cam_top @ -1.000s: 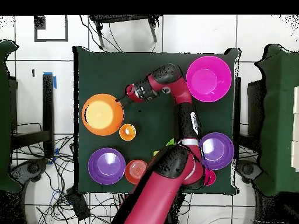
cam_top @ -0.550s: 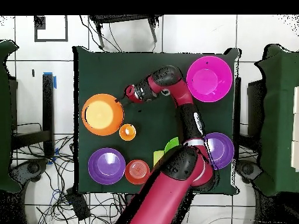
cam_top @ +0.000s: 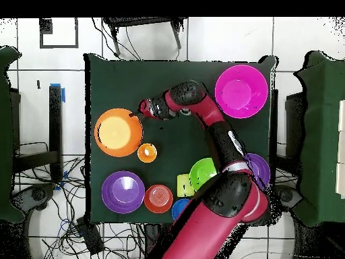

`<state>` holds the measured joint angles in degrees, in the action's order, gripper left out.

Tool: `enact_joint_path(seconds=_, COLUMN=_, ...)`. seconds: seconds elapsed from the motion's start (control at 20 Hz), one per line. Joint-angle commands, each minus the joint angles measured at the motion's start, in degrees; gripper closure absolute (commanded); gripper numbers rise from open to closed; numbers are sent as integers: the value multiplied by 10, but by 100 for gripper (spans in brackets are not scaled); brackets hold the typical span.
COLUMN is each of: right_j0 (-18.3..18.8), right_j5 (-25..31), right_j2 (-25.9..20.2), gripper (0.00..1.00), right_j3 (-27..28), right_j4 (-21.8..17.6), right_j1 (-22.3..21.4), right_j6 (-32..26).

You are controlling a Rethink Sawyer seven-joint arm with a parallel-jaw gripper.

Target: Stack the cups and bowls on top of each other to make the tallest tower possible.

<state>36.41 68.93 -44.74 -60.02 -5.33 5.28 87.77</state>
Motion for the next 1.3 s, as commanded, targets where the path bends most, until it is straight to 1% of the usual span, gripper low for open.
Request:
enact_joint_path(seconds=0.05, right_j0=4, right_j5=-158, right_j2=43, gripper=0, right_j3=-202, right_j4=-34, right_j1=-182, right_j6=124)
enact_joint_path(seconds=0.1, right_j0=0, right_j5=-156, right_j2=46, gripper=0, right_j3=-209, right_j4=-32, right_j1=-201, right_j6=130)
enact_joint_path(seconds=0.3, right_j0=-11, right_j5=-194, right_j2=53, gripper=0, right_j3=-248, right_j4=-18, right_j1=-260, right_j6=151)
enact_joint_path(seconds=0.5, right_j0=-32, right_j5=-196, right_j2=68, gripper=0, right_j3=-274, right_j4=-3, right_j1=-348, right_j6=187)
enact_joint_path(seconds=0.65, right_j0=-56, right_j5=-181, right_j2=88, gripper=0, right_j3=-274, right_j4=2, right_j1=-418, right_j6=222)
enact_joint_path(seconds=0.85, right_j0=-94, right_j5=-161, right_j2=119, gripper=0, right_j3=-256, right_j4=-3, right_j1=-475, right_j6=262)
enact_joint_path(seconds=0.95, right_j0=-109, right_j5=-182, right_j2=130, gripper=0, right_j3=-252, right_j4=-23, right_j1=-494, right_j6=262)
enact_joint_path(seconds=1.05, right_j0=-126, right_j5=-221, right_j2=146, gripper=0, right_j3=-255, right_j4=-60, right_j1=-511, right_j6=252)
enact_joint_path(seconds=1.2, right_j0=-142, right_j5=-297, right_j2=165, gripper=0, right_j3=-278, right_j4=-116, right_j1=-535, right_j6=237)
enact_joint_path(seconds=1.3, right_j0=-149, right_j5=-319, right_j2=179, gripper=0, right_j3=-311, right_j4=-132, right_j1=-559, right_j6=240)
